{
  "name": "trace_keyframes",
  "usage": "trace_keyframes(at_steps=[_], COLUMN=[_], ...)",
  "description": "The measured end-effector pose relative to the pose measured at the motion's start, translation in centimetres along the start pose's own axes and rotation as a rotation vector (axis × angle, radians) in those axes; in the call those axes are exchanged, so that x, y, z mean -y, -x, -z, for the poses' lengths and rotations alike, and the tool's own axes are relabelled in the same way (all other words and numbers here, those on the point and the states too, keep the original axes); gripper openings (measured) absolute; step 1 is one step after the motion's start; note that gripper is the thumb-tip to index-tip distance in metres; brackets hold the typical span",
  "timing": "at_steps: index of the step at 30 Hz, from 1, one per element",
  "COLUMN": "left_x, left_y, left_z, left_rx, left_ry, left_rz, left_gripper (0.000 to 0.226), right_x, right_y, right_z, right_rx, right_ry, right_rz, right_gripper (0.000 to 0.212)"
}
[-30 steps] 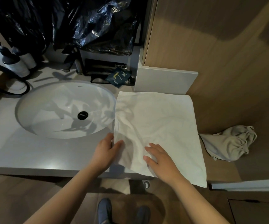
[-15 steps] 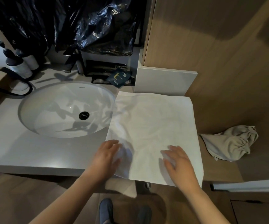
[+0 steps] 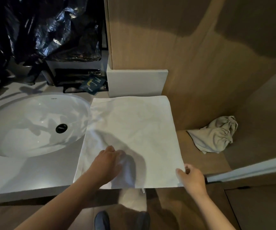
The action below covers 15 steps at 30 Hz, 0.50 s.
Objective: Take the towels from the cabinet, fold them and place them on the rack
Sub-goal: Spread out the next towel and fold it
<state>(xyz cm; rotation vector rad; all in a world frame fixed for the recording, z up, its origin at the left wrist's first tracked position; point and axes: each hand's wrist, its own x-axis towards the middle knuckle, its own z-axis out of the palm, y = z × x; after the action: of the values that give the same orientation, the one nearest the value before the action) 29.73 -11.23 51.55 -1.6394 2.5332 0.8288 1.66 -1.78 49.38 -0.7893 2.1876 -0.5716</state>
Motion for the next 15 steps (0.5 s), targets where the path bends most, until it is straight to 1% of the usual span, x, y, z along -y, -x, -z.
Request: trace_keyframes(at_steps=[1,2,4,6,9,11,14,15], left_x=[-0.4,-0.7,-1.2,-1.7,-3.0,-3.9,-5.6,-6.2], left_y=[-0.2,-0.3,-0.5,-0.5,-1.1,-2.7,-6.9,-8.5], left_z=[-0.1,-0.2,-0.6,-0.9,-0.7,0.5,3.2,4.0], left_rx=[0.057,0.102,0.139,0.171,0.208,0.130,-0.031,-0.067], left_ry=[-0.020,-0.056,-0.108,-0.069,0.018,0.033,0.041,0.020], left_rz=[0.005,0.008,-0.018,-0.031,-0.010,-0.025,-0.101,-0.127], left_gripper=[0.037,0.034,0.021,0.015,0.017,0.018,0.018,0.021], right_x=[0.0,0.2,0.9,1.9,3.1,4.0,5.3,5.7], right_y=[-0.5,-1.0,-2.1,-3.5,-5.8,-7.2,-9.0,-9.6], right_z=[0.3,0.8,1.7,2.5,3.7,4.5,5.7,5.9], right_rx=[-0.007,-0.016,-0.037,-0.075,-0.126,-0.162,-0.185,-0.183], right_ry=[0.014,0.024,0.058,0.141,0.273,0.303,0.328,0.330], right_rz=[0.047,0.087,0.168,0.243,0.325,0.360,0.433,0.456], right_gripper=[0.005,0.008,0.007,0.013,0.020,0.021,0.020,0.020])
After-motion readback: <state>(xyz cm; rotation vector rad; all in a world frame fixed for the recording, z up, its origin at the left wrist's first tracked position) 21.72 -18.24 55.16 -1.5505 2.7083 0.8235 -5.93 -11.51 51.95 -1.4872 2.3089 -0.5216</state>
